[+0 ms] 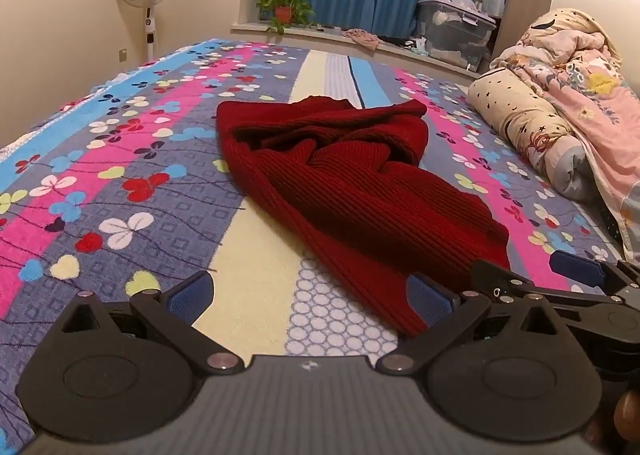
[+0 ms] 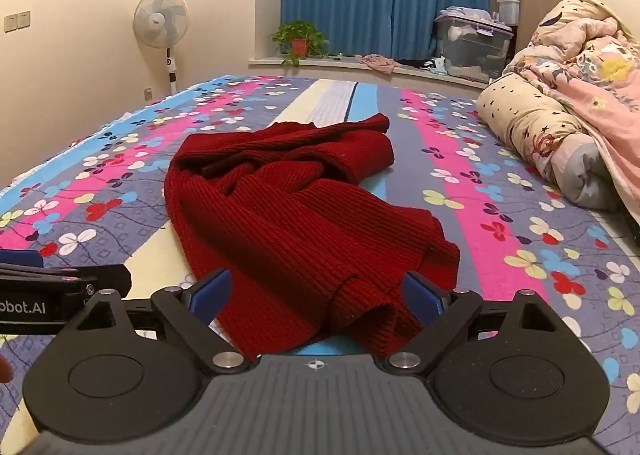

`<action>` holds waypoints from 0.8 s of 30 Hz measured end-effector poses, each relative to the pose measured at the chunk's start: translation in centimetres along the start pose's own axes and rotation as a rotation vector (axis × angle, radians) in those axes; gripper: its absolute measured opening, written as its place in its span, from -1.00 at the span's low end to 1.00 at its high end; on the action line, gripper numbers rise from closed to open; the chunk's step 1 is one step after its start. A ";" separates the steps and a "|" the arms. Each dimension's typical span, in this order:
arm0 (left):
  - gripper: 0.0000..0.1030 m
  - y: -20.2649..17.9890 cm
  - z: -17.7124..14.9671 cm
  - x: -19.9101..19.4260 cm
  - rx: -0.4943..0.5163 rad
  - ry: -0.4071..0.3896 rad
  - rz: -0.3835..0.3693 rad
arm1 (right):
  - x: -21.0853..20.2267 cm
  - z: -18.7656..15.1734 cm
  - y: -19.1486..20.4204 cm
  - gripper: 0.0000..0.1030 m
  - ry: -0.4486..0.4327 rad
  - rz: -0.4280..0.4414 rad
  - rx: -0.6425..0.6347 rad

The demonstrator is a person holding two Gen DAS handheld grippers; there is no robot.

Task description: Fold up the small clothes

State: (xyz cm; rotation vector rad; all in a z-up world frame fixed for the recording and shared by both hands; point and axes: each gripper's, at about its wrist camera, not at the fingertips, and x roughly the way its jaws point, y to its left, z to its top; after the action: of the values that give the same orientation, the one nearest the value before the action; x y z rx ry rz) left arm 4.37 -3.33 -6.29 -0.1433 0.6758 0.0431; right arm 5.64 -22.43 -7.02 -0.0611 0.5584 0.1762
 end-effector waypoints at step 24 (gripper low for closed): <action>0.99 -0.1 0.0 -0.3 0.012 -0.010 0.002 | 0.0 0.1 0.0 0.60 -0.005 -0.001 -0.038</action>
State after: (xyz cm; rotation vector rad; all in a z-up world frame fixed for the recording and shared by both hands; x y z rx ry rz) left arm 4.13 -3.46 -6.12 -0.1311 0.6661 0.0417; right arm 5.68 -22.46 -6.96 -0.0982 0.5496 0.1863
